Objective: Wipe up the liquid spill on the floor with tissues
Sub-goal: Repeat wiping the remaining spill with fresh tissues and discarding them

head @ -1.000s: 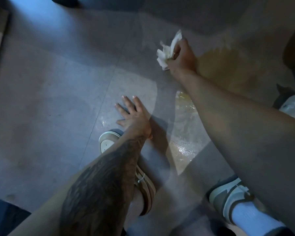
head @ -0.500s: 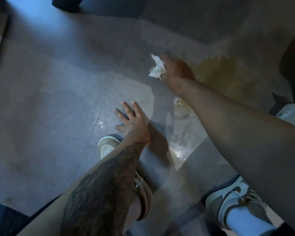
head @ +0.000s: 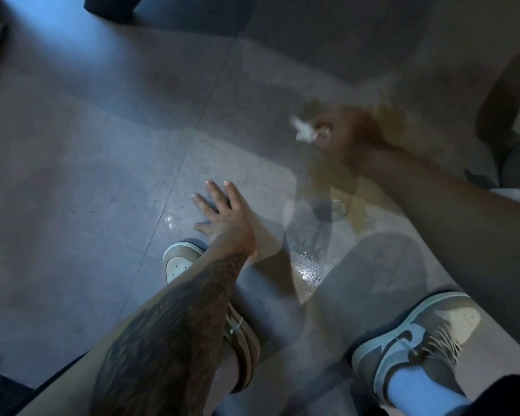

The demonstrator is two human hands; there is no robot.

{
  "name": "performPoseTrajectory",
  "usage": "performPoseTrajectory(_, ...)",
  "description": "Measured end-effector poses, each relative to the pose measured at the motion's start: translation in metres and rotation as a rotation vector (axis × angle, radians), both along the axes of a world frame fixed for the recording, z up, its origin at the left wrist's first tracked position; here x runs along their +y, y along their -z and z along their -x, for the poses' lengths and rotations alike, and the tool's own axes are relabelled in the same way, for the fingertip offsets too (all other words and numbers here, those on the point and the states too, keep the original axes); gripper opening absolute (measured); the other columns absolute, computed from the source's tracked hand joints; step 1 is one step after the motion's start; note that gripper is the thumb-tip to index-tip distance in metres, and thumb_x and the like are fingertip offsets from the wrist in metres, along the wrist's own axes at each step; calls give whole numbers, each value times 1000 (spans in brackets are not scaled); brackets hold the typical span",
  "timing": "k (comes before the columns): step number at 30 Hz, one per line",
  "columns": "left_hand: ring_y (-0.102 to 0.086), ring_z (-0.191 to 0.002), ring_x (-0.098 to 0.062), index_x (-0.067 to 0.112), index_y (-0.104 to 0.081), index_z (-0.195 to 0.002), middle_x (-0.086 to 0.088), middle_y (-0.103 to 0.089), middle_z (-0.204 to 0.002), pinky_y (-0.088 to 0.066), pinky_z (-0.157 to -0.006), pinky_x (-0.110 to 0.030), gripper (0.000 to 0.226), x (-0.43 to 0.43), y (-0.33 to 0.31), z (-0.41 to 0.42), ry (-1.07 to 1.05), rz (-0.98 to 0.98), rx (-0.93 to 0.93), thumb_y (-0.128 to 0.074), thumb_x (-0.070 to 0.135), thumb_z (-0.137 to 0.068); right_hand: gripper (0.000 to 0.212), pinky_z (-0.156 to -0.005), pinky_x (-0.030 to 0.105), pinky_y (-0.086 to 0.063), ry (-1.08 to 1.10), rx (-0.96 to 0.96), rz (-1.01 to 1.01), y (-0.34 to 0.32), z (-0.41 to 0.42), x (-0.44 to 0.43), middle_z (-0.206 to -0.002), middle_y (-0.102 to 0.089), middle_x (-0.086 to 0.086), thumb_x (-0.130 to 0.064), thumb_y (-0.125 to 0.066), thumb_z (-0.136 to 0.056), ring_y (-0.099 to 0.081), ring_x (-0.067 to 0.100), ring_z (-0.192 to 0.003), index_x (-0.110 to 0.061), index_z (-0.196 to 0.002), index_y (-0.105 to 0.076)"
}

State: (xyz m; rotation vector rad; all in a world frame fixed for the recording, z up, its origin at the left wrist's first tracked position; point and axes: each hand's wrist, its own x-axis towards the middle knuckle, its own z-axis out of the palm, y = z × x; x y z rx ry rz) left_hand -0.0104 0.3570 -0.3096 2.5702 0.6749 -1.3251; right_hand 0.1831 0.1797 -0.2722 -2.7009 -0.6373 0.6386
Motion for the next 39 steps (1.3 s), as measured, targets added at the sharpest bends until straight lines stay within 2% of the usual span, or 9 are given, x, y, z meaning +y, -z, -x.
performPoseTrajectory(3,22,-144,-57,12,30,-152,-24,39,-155,-32,-106,-71,161,0,2,2,8,-10,-19,-96,41,-57,31,-69,31,-44,198,-133,37,1,-56,7,-108,-73,9,-37,-64,-88,-67,32,-100,-23,-115,-72)
performPoseTrajectory(7,22,-144,-57,12,33,-150,-24,40,-154,-34,-105,-70,165,-1,6,2,9,-32,-6,-96,46,-53,32,-88,32,-47,285,-122,131,24,-75,21,-123,-68,10,-27,-59,-91,-62,29,-114,-19,-121,-70)
performPoseTrajectory(11,22,-144,-57,13,32,-151,-23,40,-154,-34,-105,-71,164,-1,6,2,2,-34,-7,-96,44,-53,35,-87,23,-45,87,-4,119,33,-50,32,-128,-65,13,-29,-52,-93,-60,34,-120,-18,-121,-70)
performPoseTrajectory(15,21,-144,-57,13,30,-152,-23,38,-156,-35,-104,-71,161,-2,4,2,8,-32,-21,-96,38,-55,17,-70,25,-34,-122,-24,149,31,15,12,-112,-66,-1,-36,-57,-91,-63,23,-101,-29,-99,-70)
performPoseTrajectory(18,21,-144,-57,13,31,-151,-24,39,-155,-35,-104,-71,163,-2,4,2,6,-36,-13,-97,39,-53,23,-80,31,-42,-345,75,229,31,43,-7,-119,-62,2,-24,-55,-91,-59,28,-109,-27,-109,-69)
performPoseTrajectory(29,23,-142,-59,11,34,-150,-26,42,-152,-33,-106,-72,165,-2,2,-1,-5,-26,22,-96,45,-54,29,-72,28,-43,72,-60,49,15,-49,67,-102,-70,2,-49,-55,-83,-66,26,-99,-34,-103,-68)
performPoseTrajectory(33,25,-142,-59,12,34,-150,-25,43,-152,-32,-106,-72,164,-2,1,-2,-11,-8,32,-97,41,-55,30,-70,26,-37,-95,-69,120,22,-10,87,-107,-68,3,-42,-49,-93,-62,22,-99,-24,-105,-71)
performPoseTrajectory(36,23,-142,-58,12,34,-149,-25,42,-152,-33,-105,-71,164,-2,1,0,-9,-20,17,-97,41,-55,31,-70,34,-44,-232,-76,142,23,28,66,-97,-66,-2,-53,-51,-85,-62,23,-91,-25,-92,-60)
performPoseTrajectory(39,22,-142,-59,10,34,-149,-26,41,-153,-34,-104,-72,164,-2,1,1,0,-11,4,-97,40,-54,23,-78,30,-43,-344,176,103,31,46,30,-97,-63,-3,-42,-56,-84,-62,22,-95,-24,-92,-68)
